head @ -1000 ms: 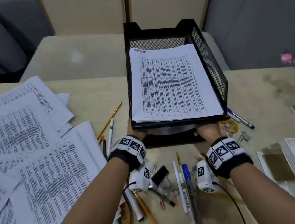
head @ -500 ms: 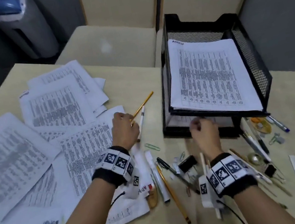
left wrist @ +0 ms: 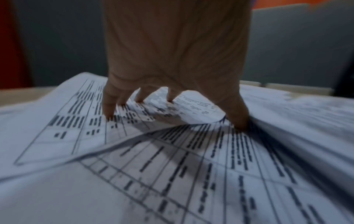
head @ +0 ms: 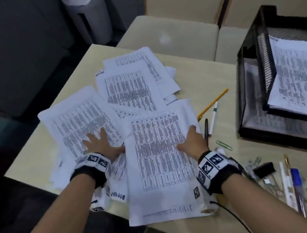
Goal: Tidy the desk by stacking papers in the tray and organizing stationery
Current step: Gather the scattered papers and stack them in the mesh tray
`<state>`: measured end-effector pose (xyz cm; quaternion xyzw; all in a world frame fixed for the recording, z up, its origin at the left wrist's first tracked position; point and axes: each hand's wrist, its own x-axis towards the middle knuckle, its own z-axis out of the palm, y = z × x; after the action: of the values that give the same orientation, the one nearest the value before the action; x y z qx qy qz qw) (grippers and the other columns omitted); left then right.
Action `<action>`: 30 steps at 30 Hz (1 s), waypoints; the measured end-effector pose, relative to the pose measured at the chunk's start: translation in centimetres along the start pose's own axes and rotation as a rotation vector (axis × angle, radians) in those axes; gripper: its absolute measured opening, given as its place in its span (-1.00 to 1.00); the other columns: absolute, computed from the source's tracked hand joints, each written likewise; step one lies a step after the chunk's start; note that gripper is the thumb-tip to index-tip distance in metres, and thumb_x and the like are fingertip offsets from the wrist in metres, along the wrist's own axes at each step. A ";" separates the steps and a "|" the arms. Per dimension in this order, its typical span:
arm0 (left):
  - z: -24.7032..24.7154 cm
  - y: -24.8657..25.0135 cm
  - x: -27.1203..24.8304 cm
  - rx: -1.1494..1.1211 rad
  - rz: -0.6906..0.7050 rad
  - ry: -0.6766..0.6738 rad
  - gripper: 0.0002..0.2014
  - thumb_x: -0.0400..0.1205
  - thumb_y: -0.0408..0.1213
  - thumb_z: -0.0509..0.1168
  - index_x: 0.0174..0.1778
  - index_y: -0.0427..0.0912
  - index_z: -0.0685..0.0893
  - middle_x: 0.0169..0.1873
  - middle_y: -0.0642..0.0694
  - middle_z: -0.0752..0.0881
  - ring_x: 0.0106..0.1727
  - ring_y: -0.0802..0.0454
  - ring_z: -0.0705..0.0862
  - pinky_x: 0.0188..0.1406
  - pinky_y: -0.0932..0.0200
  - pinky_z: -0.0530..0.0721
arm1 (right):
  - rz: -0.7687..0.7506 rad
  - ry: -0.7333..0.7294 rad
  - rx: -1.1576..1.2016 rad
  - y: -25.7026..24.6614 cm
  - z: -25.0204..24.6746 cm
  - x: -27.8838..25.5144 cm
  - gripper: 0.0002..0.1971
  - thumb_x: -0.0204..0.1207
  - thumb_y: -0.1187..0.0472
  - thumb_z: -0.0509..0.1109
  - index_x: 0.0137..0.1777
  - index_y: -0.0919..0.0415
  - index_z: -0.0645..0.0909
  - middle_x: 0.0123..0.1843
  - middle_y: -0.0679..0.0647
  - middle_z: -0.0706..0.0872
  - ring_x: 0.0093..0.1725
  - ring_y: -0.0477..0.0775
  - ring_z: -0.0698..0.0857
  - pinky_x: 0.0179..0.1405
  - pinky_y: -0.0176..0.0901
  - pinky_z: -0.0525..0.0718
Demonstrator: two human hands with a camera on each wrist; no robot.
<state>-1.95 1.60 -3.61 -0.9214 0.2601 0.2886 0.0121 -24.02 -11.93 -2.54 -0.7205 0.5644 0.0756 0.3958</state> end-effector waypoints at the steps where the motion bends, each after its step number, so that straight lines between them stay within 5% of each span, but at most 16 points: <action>1: 0.1 0.3 -0.1 0.036 0.035 0.010 0.11 0.34 0.44 0.27 0.65 -0.03 -0.11 0.64 -0.33 -0.10 0.62 -0.45 -0.04 0.50 -0.41 0.20 | -0.005 0.014 0.022 -0.2 0.3 0.2 -0.55 0.51 0.31 0.33 0.35 0.35 0.29 0.19 0.30 0.55 0.12 0.25 0.60 -0.08 -0.12 0.51; 3: -0.1 1.0 0.1 0.098 0.072 0.041 0.02 0.42 0.38 0.24 0.64 -0.13 -0.01 0.60 -0.38 0.07 0.59 -0.42 0.14 0.46 -0.32 0.36 | -0.039 0.074 0.054 -0.5 0.3 0.2 -0.73 0.53 0.32 0.25 0.21 0.35 0.44 0.04 0.21 0.56 -0.02 0.16 0.57 -0.14 -0.18 0.45; 6: -0.9 1.5 0.5 0.297 0.136 0.140 -0.26 0.59 0.01 0.27 0.57 -0.30 0.16 0.32 -0.38 0.49 0.33 -0.26 0.52 0.24 -0.07 0.63 | -0.106 0.283 0.051 -1.3 -2.0 -0.6 -0.66 0.57 0.24 0.23 0.31 0.31 0.53 0.22 0.31 0.66 0.16 0.30 0.63 -0.01 -0.09 0.52; 8: -0.7 1.7 0.3 0.399 0.185 0.177 -0.42 0.65 -0.24 0.18 0.57 -0.32 0.16 0.26 -0.34 0.55 0.28 -0.21 0.55 0.17 0.03 0.63 | -0.187 0.507 0.056 -2.4 -4.6 -1.5 -0.71 0.59 0.21 0.21 0.21 0.31 0.59 0.13 0.39 0.70 0.09 0.39 0.65 -0.06 -0.01 0.54; 10: -0.1 1.9 -0.3 0.434 0.281 0.139 -0.43 0.66 -0.34 0.11 0.59 -0.31 0.11 0.39 -0.41 0.44 0.43 -0.28 0.43 0.27 -0.01 0.56 | -0.315 0.692 0.092 -4.1 -7.6 -2.7 -0.74 0.56 0.23 0.18 0.09 0.36 0.60 -0.05 0.40 0.71 -0.10 0.38 0.65 -0.21 -0.04 0.48; 13: 0.5 2.4 -1.7 0.412 0.499 -0.003 -0.35 0.61 -0.15 0.22 0.61 -0.13 0.14 0.55 -0.32 0.25 0.57 -0.25 0.24 0.45 -0.18 0.40 | -0.456 0.881 0.179 -8.0 -11.7 -4.1 -0.86 0.46 0.41 0.20 -0.15 0.38 0.61 -0.45 0.13 0.49 -0.41 0.16 0.42 -0.41 -0.37 0.36; 14: 0.3 2.5 -2.0 0.392 0.555 -0.064 -0.34 0.59 -0.02 0.23 0.60 -0.04 0.20 0.58 -0.24 0.23 0.58 -0.22 0.22 0.50 -0.24 0.30 | -0.498 0.941 0.164 -9.6 -12.8 -4.4 -0.87 0.44 0.41 0.22 -0.27 0.33 0.58 -0.50 0.04 0.37 -0.40 0.11 0.38 -0.33 -0.42 0.32; 16: -0.9 2.2 -1.9 0.237 0.576 -0.219 -0.40 0.59 0.09 0.22 0.57 0.09 0.30 0.61 -0.11 0.20 0.60 -0.17 0.18 0.56 -0.29 0.16 | -0.602 1.006 0.043 -12.6 -13.9 -4.7 -0.86 0.40 0.33 0.26 -0.35 0.20 0.55 -0.46 -0.05 0.43 -0.22 0.15 0.50 -0.05 -0.13 0.31; 18: -2.8 1.0 -1.1 0.009 0.546 -0.404 -0.47 0.62 0.01 0.25 0.53 0.08 0.38 0.60 -0.06 0.24 0.59 -0.12 0.22 0.59 -0.23 0.18 | -0.738 0.964 -0.115 -14.8 -13.2 -4.2 -0.88 0.37 0.31 0.32 -0.24 0.21 0.70 -0.21 0.00 0.67 0.12 0.24 0.59 0.21 0.19 0.30; 20: -4.6 -1.3 0.1 -0.197 0.488 -0.493 -0.56 0.66 -0.16 0.24 0.48 -0.06 0.47 0.52 -0.09 0.39 0.52 -0.07 0.37 0.52 0.02 0.31 | -0.877 0.837 -0.285 -16.5 -10.9 -3.4 -0.82 0.33 0.40 0.34 -0.23 0.17 0.74 -0.04 0.09 0.74 0.33 0.24 0.51 0.37 0.36 0.09; 22: -6.0 -3.8 1.6 -0.410 0.351 -0.339 -0.65 0.68 -0.30 0.21 0.40 -0.22 0.56 0.42 -0.16 0.54 0.41 -0.09 0.51 0.34 0.14 0.40 | -0.944 0.566 -0.437 -17.9 -7.2 -2.8 -0.72 0.27 0.50 0.35 -0.18 0.16 0.75 0.13 0.12 0.69 0.49 0.26 0.36 0.44 0.47 -0.07; 25: -6.4 -6.9 4.4 -0.480 -0.002 0.071 -0.60 0.64 -0.24 0.25 0.36 -0.36 0.55 0.37 -0.28 0.56 0.40 -0.25 0.50 0.37 0.01 0.42 | -0.974 0.175 -0.693 -18.4 -0.3 -2.0 -0.66 0.34 0.48 0.38 0.04 0.14 0.74 0.40 0.13 0.50 0.62 0.20 0.15 0.51 0.47 -0.21; 28: -6.1 -7.5 5.2 -0.433 -0.310 0.128 -0.32 0.59 -0.01 0.30 0.45 -0.48 0.35 0.46 -0.42 0.31 0.49 -0.37 0.29 0.44 -0.12 0.31 | -0.989 -0.008 -0.746 -17.3 5.1 -1.0 -0.63 0.45 0.40 0.34 0.21 0.07 0.65 0.61 0.11 0.27 0.67 0.17 0.02 0.55 0.41 -0.26; 30: -5.7 -6.9 5.2 -0.432 -0.347 0.122 -0.20 0.58 0.11 0.27 0.47 -0.52 0.31 0.48 -0.43 0.24 0.53 -0.37 0.21 0.49 -0.13 0.24 | -0.889 0.002 -0.659 -16.0 6.9 -0.1 -0.48 0.50 0.34 0.30 0.45 -0.01 0.43 0.69 0.09 0.07 0.68 0.19 -0.08 0.56 0.38 -0.28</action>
<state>8.02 4.10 -2.58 -0.9490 0.0310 0.2752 -0.1508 -7.79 -6.55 0.64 -0.9752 0.1528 0.0732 0.1425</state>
